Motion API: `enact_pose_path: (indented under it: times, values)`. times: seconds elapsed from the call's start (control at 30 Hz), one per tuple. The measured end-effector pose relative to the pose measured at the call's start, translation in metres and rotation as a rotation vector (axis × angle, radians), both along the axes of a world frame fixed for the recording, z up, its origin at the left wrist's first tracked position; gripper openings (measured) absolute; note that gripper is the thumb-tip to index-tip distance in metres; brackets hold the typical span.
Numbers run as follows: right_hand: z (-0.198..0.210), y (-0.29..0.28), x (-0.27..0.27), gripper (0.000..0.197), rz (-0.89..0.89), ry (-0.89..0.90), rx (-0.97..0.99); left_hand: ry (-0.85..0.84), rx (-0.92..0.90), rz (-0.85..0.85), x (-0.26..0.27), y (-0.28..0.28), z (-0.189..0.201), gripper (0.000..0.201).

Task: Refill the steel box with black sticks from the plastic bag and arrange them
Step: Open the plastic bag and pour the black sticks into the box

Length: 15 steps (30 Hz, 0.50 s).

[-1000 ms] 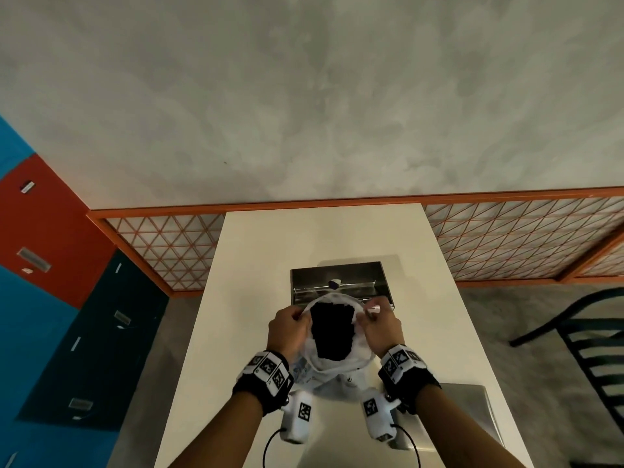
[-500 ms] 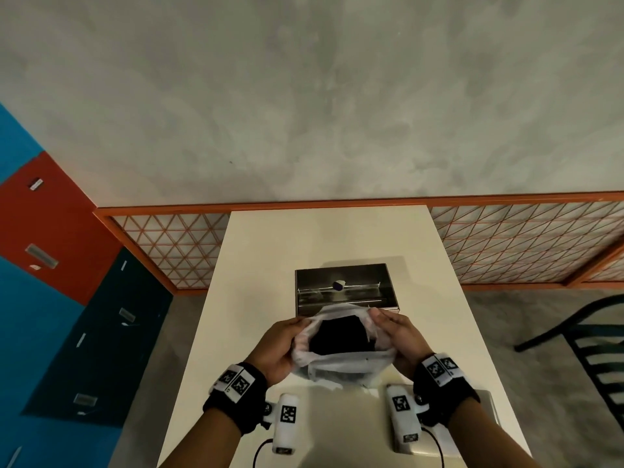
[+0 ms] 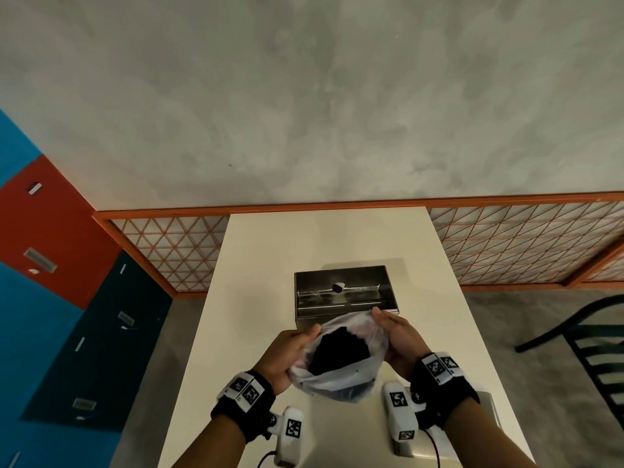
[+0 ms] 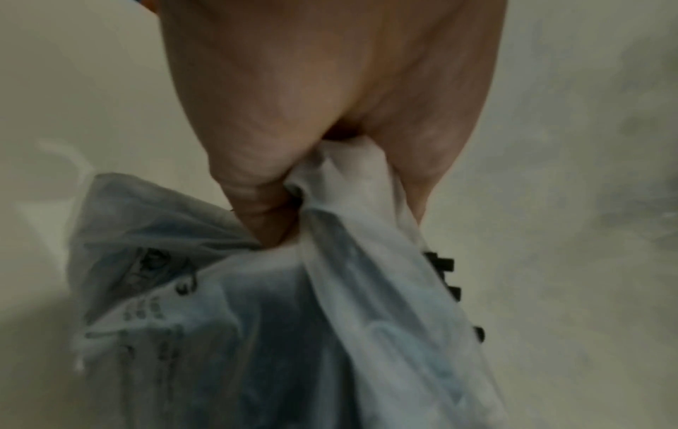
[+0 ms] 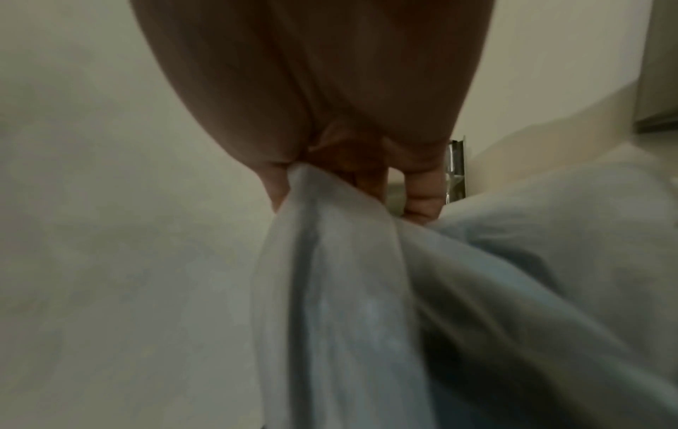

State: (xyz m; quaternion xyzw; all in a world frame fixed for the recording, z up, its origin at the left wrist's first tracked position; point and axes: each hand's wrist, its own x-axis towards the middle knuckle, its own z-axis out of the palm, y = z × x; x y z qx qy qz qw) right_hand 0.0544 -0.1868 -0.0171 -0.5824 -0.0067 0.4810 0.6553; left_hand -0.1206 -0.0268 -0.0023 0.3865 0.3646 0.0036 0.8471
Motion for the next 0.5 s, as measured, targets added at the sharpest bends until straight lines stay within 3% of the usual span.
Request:
enact_pose_path:
  times: [0.13,0.2,0.27,0.33,0.4,0.5]
  values:
    - [-0.01,0.003,-0.001,0.038,-0.035,0.086,-0.06,0.028,-0.285,0.041,0.002,0.0,-0.001,0.042]
    - [-0.016,0.004,-0.003,0.035,-0.084,0.126,-0.092,0.058,-0.375,0.086,0.002,0.002,-0.002,0.027]
    - [-0.024,0.004,-0.005,0.034,-0.122,0.141,-0.146,0.09,-0.491,0.13,0.001,0.01,-0.03,0.029]
    - [-0.032,0.004,-0.006,0.034,-0.153,0.162,-0.177,0.141,-0.467,0.152,0.003,0.007,-0.023,0.03]
    - [-0.034,0.007,-0.005,0.029,-0.175,0.142,-0.223,0.181,-0.327,0.178,0.003,0.002,-0.017,0.016]
    - [-0.032,0.012,-0.002,0.024,-0.187,0.051,-0.315,0.18,-0.139,0.238,0.0,-0.003,-0.009,0.034]
